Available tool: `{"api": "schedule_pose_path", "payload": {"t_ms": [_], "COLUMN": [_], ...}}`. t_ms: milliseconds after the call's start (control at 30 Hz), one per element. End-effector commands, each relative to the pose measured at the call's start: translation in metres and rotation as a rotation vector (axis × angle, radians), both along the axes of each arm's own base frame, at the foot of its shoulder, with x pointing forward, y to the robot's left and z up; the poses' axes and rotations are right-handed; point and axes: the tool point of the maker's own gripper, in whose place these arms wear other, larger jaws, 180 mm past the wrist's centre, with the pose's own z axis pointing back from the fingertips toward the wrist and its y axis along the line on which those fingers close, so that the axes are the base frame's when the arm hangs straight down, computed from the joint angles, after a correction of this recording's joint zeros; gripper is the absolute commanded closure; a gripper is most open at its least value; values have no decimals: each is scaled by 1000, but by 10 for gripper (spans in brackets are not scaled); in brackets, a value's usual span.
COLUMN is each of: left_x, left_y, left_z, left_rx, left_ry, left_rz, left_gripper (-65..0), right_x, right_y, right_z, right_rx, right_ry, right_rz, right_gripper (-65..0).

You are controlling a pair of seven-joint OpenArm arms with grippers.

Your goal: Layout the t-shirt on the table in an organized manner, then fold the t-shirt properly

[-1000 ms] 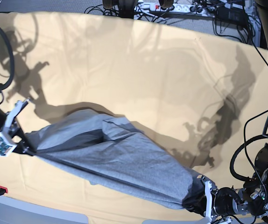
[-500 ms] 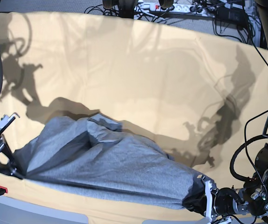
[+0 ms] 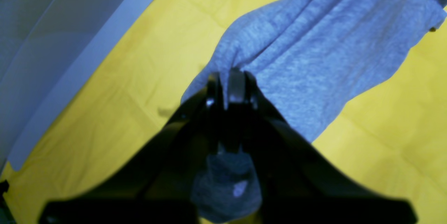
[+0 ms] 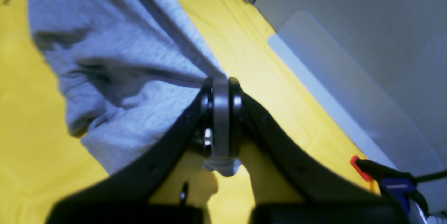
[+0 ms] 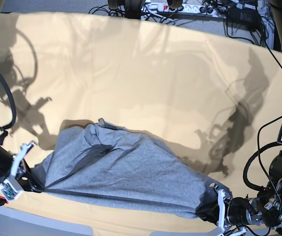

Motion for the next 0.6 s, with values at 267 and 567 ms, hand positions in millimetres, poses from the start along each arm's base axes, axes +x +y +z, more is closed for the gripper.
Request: {"api": "schedule_pose_path", "payload": {"t_ms": [267, 567], "left_x": [7, 8], "left_y": [2, 6], "left_z": [31, 30], "left_rx": [-26, -17], "left_ry": [-66, -68], "left_rz": [10, 17], "left_gripper": [0, 0], "right_x": [44, 56], "right_y": [22, 15], "right_z": [-8, -4], "right_rx": [94, 114], "right_ry": [26, 116], "right_rz": [1, -55], "right_gripper": [0, -437]}}
